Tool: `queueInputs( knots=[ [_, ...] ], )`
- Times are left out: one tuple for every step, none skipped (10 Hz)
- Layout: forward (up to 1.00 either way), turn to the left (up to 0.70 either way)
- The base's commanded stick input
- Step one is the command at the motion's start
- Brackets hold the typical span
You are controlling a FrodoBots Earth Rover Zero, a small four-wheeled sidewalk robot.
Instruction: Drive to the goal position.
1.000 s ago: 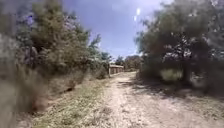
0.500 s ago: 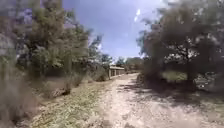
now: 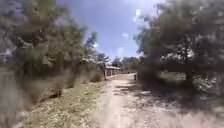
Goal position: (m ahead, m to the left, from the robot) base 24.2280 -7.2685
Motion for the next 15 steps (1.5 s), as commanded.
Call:
queueInputs(
  knots=[
    [0.7, 0.0],
    [0.7, 0.0],
    [0.7, 0.0],
    [0.7, 0.0],
    [0.7, 0.0],
    [0.7, 0.0],
    [0.7, 0.0],
    [0.7, 0.0],
    [0.7, 0.0],
    [0.7, 0.0],
    [0.7, 0.0],
    [0.7, 0.0],
    [0.7, 0.0],
    [0.7, 0.0],
    [0.7, 0.0]
  ],
)
